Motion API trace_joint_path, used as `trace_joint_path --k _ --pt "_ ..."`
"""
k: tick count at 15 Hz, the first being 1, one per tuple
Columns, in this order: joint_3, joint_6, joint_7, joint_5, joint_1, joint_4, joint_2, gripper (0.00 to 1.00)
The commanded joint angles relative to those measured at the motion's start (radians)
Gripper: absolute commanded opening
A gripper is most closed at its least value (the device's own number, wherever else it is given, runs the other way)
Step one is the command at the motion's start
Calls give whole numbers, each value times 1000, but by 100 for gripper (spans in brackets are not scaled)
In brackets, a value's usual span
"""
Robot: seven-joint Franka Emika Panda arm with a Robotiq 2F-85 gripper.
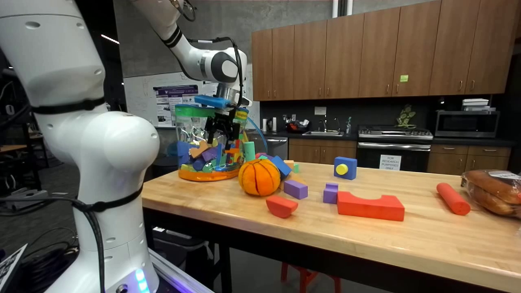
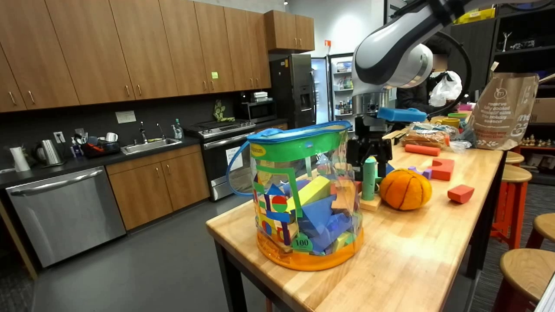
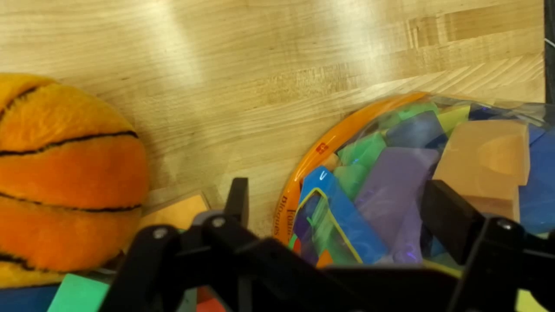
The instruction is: Remove one yellow block from the toy bag
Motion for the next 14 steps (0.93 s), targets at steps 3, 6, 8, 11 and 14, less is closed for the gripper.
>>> trace_joint_path --k 3,6,8,11,14 --pt "10 -2 -3 3 -11 1 0 100" --pt "10 -2 -3 3 -11 1 0 100" --pt "10 -2 -3 3 -11 1 0 100" --pt "12 -5 5 -9 -14 2 -2 100" --pt "15 -27 24 -47 -29 19 -11 100"
